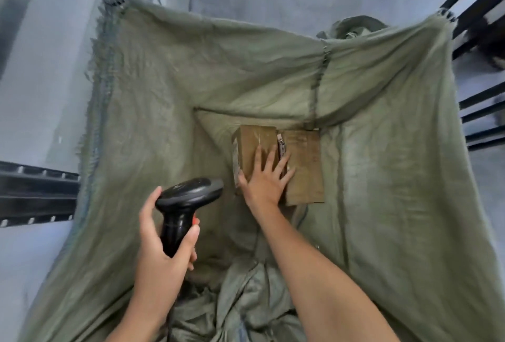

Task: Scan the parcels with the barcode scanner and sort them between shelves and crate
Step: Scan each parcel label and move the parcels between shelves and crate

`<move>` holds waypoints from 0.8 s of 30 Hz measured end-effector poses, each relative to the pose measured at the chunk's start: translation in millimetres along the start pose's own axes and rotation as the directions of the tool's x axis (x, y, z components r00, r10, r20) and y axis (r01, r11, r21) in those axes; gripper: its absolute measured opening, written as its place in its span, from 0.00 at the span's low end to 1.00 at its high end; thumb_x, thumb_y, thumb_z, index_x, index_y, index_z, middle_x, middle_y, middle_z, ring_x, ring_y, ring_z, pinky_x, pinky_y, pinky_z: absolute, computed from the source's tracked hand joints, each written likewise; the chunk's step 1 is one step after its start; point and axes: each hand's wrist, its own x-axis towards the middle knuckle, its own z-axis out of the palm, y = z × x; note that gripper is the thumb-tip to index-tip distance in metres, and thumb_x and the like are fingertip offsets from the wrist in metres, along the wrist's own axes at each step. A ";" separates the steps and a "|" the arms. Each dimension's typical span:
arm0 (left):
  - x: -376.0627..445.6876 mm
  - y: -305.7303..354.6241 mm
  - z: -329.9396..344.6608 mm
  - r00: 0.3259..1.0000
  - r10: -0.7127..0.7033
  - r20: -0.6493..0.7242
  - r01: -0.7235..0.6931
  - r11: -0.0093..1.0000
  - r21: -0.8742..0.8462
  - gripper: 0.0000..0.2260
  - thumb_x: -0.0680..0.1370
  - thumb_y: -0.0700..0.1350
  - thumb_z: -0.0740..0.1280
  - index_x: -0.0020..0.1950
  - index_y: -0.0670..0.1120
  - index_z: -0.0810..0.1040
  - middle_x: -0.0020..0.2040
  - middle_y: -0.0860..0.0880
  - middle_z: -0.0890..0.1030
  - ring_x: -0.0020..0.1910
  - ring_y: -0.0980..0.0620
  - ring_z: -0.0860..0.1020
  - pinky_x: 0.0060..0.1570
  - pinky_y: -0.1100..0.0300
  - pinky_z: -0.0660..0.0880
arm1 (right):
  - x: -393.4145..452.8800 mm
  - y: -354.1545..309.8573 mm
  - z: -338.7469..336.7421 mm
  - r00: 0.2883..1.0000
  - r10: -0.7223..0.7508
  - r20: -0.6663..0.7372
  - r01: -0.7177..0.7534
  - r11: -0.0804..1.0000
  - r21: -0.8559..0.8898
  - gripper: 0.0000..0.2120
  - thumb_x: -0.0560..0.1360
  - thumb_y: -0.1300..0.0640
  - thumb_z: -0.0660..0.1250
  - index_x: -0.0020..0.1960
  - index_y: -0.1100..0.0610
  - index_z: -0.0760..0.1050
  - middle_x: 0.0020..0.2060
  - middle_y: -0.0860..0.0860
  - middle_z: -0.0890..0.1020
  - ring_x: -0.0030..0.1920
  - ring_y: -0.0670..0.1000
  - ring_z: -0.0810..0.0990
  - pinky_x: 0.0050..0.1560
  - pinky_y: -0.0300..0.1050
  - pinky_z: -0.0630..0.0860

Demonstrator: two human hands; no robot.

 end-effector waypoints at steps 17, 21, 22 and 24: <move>-53.2 46.7 -20.6 0.988 0.047 -0.145 -0.067 0.989 -0.133 0.40 0.77 0.31 0.67 0.62 0.79 0.64 0.47 0.49 0.85 0.28 0.49 0.74 0.29 0.60 0.75 | -59.1 -13.9 -48.3 0.981 -0.193 0.013 0.192 0.978 0.084 0.35 0.82 0.36 0.48 0.81 0.47 0.36 0.80 0.54 0.35 0.79 0.60 0.32 0.77 0.63 0.35; -105.5 74.6 -47.8 0.963 0.128 -0.236 -0.157 0.982 -0.108 0.38 0.77 0.34 0.69 0.64 0.78 0.63 0.47 0.51 0.85 0.30 0.48 0.76 0.33 0.52 0.77 | -117.3 -31.5 -75.5 0.909 -0.400 -0.115 0.412 0.902 0.127 0.32 0.83 0.40 0.52 0.82 0.48 0.44 0.81 0.55 0.42 0.80 0.59 0.39 0.79 0.57 0.41; -122.4 81.4 -57.8 0.954 0.149 -0.260 -0.179 0.979 -0.096 0.37 0.77 0.35 0.69 0.65 0.78 0.62 0.47 0.51 0.85 0.30 0.49 0.77 0.34 0.49 0.76 | -135.0 -36.9 -84.6 0.889 -0.432 -0.154 0.452 0.882 0.133 0.32 0.83 0.40 0.52 0.82 0.49 0.46 0.81 0.55 0.44 0.80 0.60 0.41 0.78 0.57 0.42; -162.0 94.4 -80.1 0.927 0.199 -0.318 -0.231 0.971 -0.064 0.36 0.77 0.36 0.69 0.66 0.76 0.62 0.47 0.52 0.85 0.31 0.50 0.78 0.35 0.48 0.76 | -174.1 -47.2 -105.6 0.831 -0.507 -0.227 0.541 0.833 0.117 0.32 0.83 0.41 0.53 0.82 0.50 0.49 0.81 0.57 0.48 0.81 0.61 0.44 0.78 0.57 0.44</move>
